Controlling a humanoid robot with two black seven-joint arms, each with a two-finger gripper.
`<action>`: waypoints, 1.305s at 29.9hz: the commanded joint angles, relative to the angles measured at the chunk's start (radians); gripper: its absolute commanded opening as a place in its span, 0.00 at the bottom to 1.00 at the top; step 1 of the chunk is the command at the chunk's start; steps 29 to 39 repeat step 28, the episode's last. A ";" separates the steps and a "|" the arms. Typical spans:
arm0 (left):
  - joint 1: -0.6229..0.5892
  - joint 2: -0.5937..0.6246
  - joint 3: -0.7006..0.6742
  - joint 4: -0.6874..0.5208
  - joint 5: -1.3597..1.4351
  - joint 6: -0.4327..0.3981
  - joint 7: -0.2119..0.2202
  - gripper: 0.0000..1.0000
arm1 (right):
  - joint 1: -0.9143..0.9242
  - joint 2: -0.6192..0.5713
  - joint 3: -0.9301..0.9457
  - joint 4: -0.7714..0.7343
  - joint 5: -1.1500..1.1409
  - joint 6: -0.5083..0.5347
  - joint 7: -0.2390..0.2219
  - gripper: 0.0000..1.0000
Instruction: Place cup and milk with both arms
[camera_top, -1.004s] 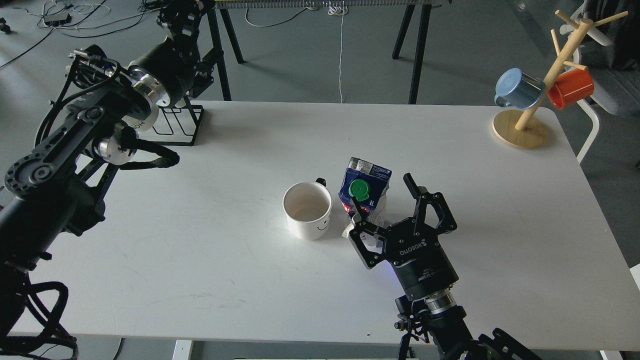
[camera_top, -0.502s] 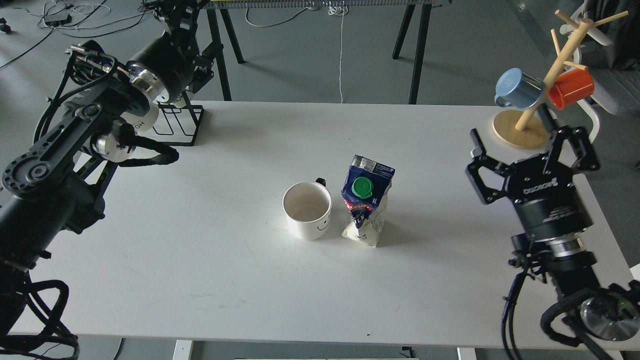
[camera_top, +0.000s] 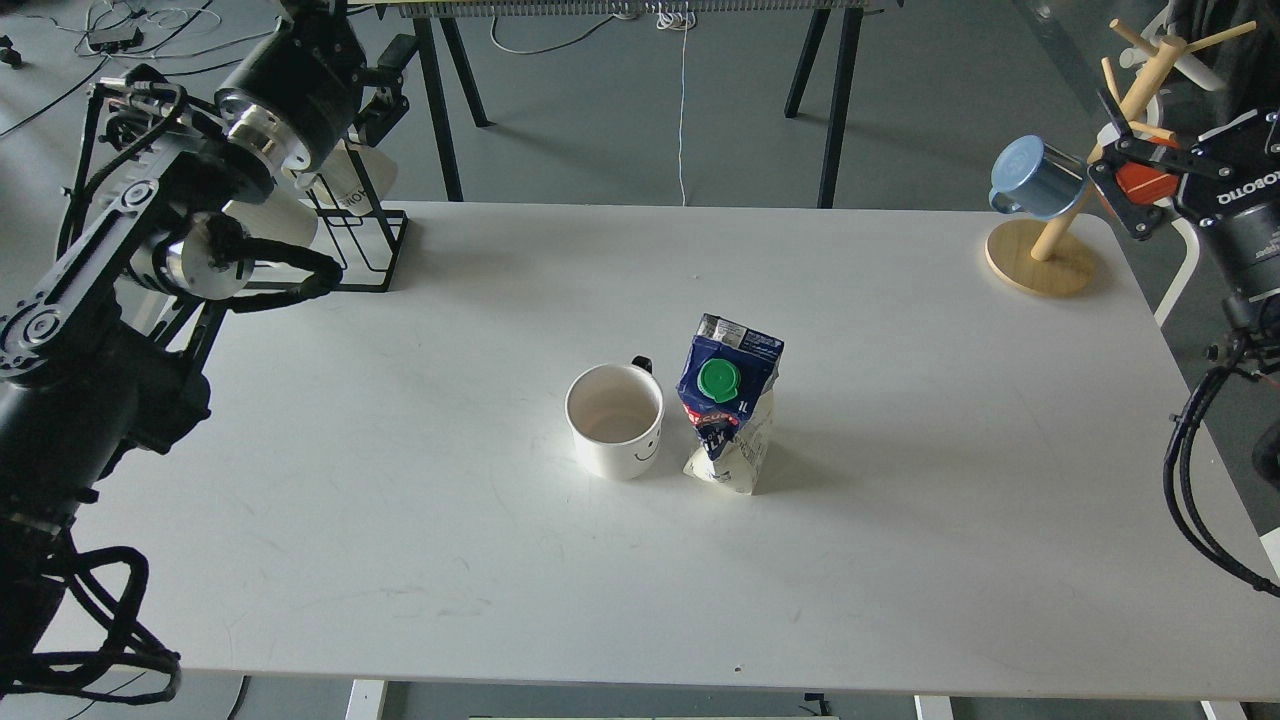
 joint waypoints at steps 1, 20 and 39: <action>0.045 0.005 -0.021 0.013 -0.144 0.001 -0.033 0.99 | 0.130 0.004 -0.139 -0.102 0.001 -0.056 -0.015 0.96; 0.111 0.005 -0.088 0.162 -0.280 -0.082 -0.033 0.99 | 0.058 0.016 -0.171 -0.167 0.169 0.006 -0.153 0.99; 0.110 0.008 -0.085 0.162 -0.277 -0.081 -0.044 1.00 | 0.037 0.025 -0.156 -0.170 0.194 0.037 -0.127 0.99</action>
